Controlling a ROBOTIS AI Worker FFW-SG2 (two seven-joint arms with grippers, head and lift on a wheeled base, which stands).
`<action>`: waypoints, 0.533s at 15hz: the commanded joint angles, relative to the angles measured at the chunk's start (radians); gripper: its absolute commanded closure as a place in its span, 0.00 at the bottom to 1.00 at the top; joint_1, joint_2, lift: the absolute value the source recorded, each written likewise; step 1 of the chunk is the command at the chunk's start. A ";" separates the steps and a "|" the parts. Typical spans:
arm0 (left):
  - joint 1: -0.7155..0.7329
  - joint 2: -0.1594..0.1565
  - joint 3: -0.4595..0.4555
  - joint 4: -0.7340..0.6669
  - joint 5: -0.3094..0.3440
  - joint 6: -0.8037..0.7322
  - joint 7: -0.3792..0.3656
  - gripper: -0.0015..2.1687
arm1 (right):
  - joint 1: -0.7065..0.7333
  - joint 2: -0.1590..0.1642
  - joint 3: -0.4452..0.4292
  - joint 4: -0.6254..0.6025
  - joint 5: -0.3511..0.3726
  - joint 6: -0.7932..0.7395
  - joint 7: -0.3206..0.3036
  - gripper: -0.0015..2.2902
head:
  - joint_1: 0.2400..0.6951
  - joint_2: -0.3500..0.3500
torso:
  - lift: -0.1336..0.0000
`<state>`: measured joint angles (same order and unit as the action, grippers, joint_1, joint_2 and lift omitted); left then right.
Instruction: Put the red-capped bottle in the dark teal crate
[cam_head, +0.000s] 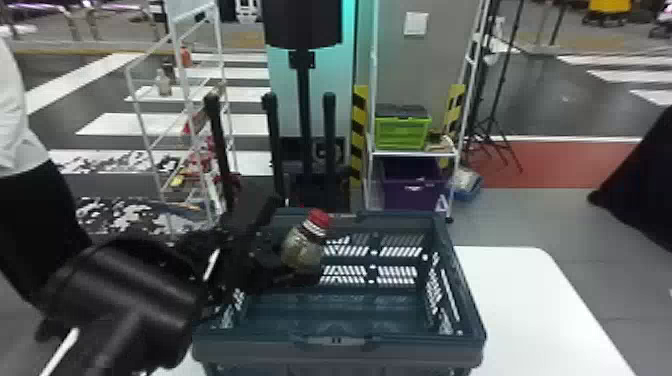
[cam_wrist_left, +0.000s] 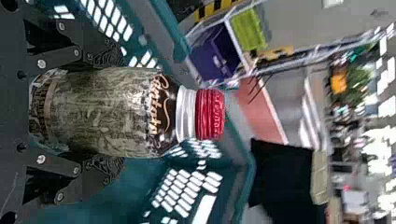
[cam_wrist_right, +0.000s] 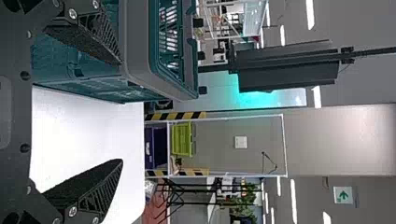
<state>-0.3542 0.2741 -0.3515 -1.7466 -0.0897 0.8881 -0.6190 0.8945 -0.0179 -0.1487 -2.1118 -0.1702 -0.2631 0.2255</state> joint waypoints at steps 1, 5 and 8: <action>-0.083 -0.012 -0.096 0.124 -0.039 0.001 -0.018 0.99 | 0.000 0.003 0.000 0.019 -0.002 -0.014 0.000 0.06 | 0.57 0.50 | 1.00; -0.200 -0.072 -0.167 0.354 -0.127 0.001 -0.145 0.99 | 0.001 0.006 0.000 0.036 -0.003 -0.047 0.000 0.06 | 0.57 0.50 | 1.00; -0.259 -0.135 -0.175 0.518 -0.183 -0.020 -0.214 0.99 | 0.004 0.006 0.000 0.036 -0.003 -0.050 0.000 0.06 | 0.57 0.50 | 1.00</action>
<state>-0.5886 0.1673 -0.5223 -1.2994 -0.2462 0.8810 -0.8226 0.8979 -0.0112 -0.1487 -2.0757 -0.1733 -0.3125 0.2255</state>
